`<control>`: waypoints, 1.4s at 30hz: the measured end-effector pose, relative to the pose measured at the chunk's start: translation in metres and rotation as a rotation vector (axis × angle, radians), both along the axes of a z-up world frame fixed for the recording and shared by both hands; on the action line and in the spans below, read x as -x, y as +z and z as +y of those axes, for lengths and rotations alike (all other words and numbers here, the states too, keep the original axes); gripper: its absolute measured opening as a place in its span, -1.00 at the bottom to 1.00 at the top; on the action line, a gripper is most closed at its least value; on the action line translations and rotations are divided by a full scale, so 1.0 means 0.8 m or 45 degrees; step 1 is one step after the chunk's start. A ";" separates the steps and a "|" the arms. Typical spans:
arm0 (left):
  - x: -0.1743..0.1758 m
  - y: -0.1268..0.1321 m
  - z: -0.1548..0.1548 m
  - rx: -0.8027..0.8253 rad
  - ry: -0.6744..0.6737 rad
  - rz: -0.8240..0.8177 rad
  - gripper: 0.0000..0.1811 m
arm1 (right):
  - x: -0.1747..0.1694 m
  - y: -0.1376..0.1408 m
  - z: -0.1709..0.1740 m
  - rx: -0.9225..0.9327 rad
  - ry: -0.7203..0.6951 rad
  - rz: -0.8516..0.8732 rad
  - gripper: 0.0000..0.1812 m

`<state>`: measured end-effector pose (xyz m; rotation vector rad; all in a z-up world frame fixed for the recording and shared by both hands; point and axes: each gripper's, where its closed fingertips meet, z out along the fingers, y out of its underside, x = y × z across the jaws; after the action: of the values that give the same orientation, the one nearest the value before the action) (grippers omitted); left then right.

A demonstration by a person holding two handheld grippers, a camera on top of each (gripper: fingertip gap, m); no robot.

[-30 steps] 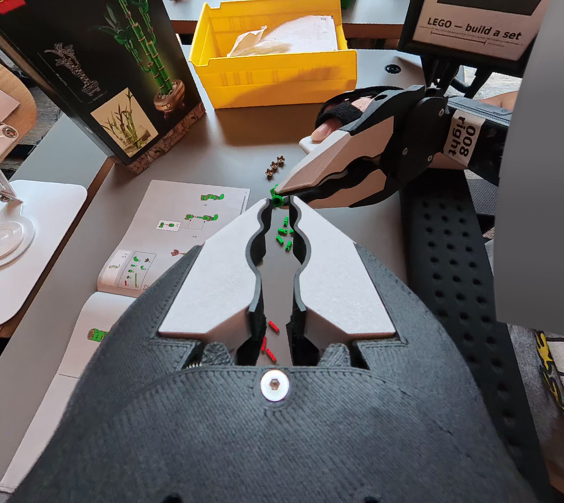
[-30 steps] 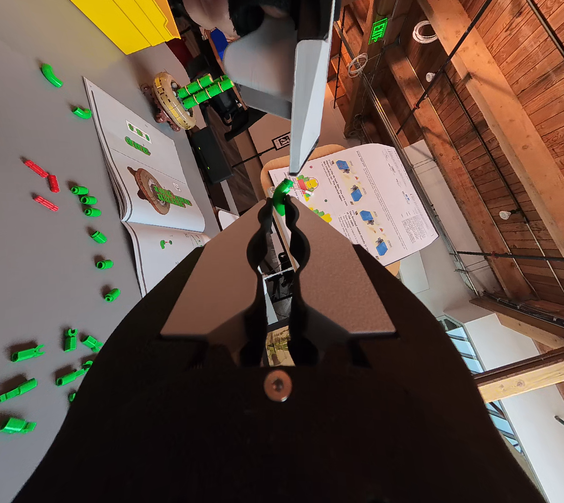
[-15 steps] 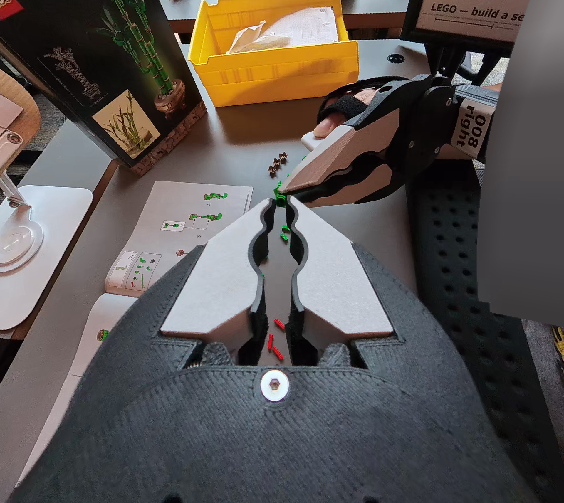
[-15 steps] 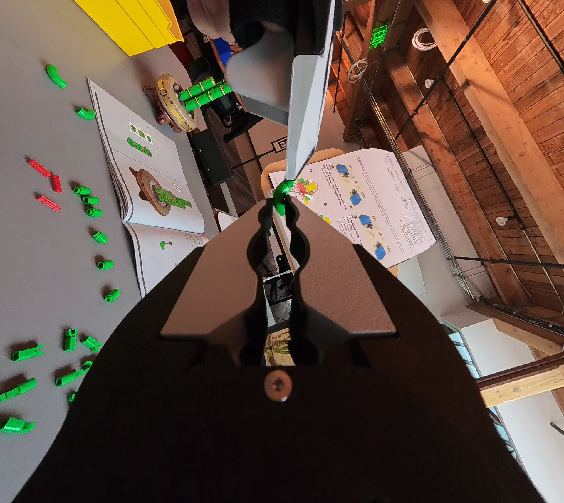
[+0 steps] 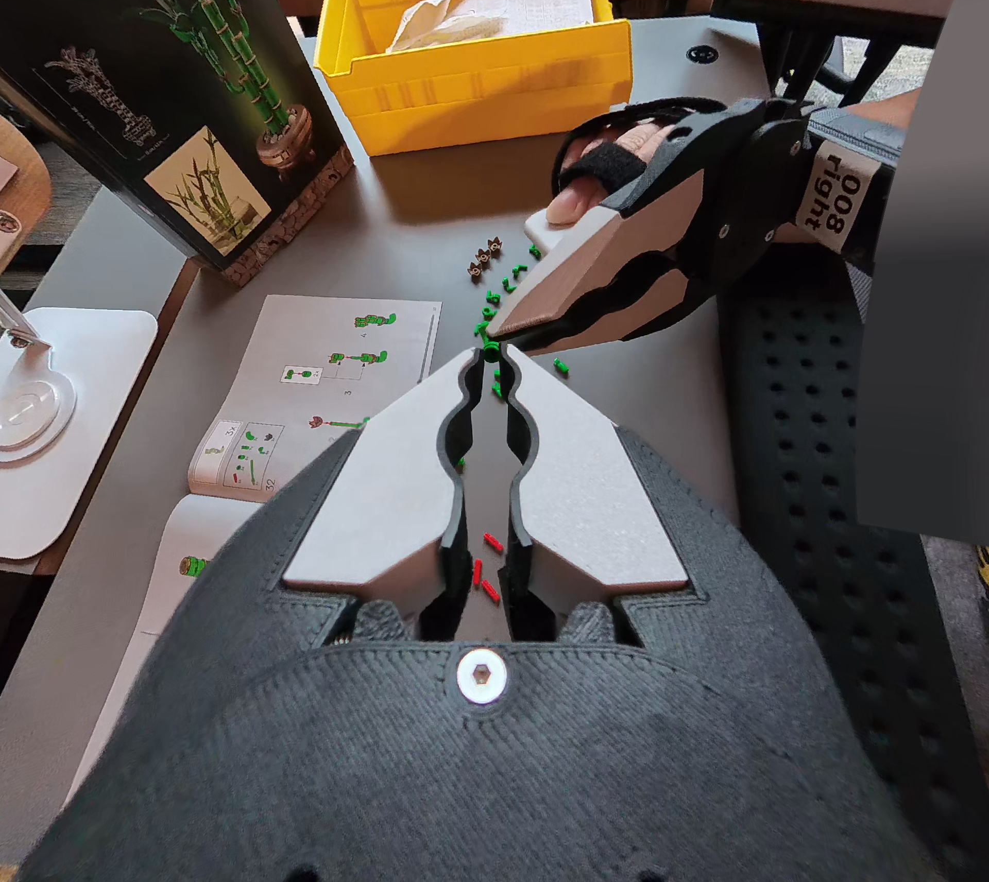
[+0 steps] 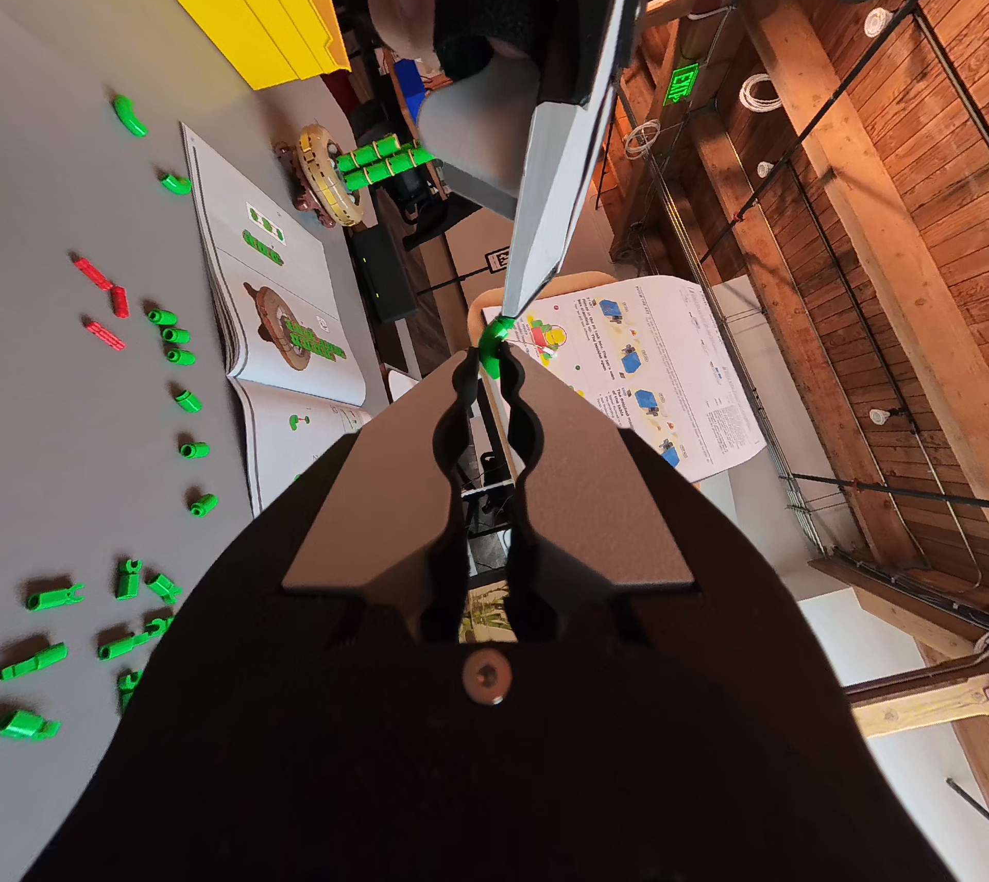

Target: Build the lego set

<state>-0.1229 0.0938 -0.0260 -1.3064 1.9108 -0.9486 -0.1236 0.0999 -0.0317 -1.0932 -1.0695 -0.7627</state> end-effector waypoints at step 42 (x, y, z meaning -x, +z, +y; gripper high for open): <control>0.015 -0.020 -0.003 0.130 -0.054 0.151 -1.00 | 0.017 -0.020 -0.005 0.153 0.147 0.052 -0.95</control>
<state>-0.1352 0.0914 -0.0416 -1.4148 2.0098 -1.0224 -0.1373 0.0959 -0.0477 -1.1337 -1.1453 -0.5879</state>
